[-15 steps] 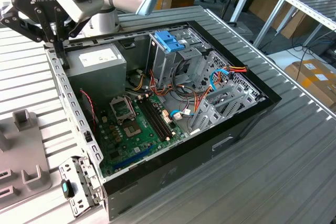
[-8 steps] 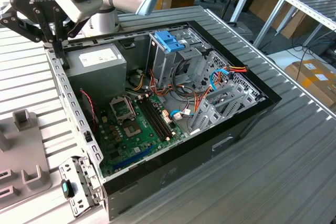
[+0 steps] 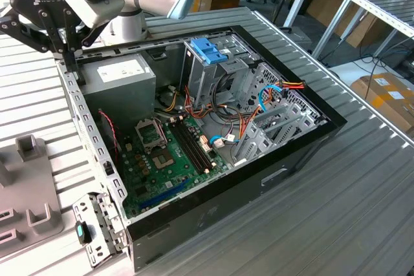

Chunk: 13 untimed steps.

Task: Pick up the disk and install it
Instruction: 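Reach for the disk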

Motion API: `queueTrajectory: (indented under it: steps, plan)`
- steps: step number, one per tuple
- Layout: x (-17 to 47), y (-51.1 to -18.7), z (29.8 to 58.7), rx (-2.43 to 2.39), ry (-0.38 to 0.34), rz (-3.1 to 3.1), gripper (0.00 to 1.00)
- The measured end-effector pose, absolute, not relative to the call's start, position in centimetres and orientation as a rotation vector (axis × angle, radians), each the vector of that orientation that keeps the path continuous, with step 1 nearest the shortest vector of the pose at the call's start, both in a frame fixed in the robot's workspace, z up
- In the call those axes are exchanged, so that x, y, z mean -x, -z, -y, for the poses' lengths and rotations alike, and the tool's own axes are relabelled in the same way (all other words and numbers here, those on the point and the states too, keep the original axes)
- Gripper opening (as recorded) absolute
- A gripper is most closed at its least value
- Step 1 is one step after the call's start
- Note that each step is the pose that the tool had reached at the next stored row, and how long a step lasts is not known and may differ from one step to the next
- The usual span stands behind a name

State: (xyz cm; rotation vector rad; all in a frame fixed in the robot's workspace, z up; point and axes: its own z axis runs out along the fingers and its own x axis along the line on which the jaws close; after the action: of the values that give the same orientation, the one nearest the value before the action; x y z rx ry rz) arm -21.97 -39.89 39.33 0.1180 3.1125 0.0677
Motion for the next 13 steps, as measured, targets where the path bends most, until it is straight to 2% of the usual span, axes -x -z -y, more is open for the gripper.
queueTrajectory:
  steps: [13]
  plan:
    - [22.19,-39.33,39.89,-0.118,-0.068,-3.113,0.11]
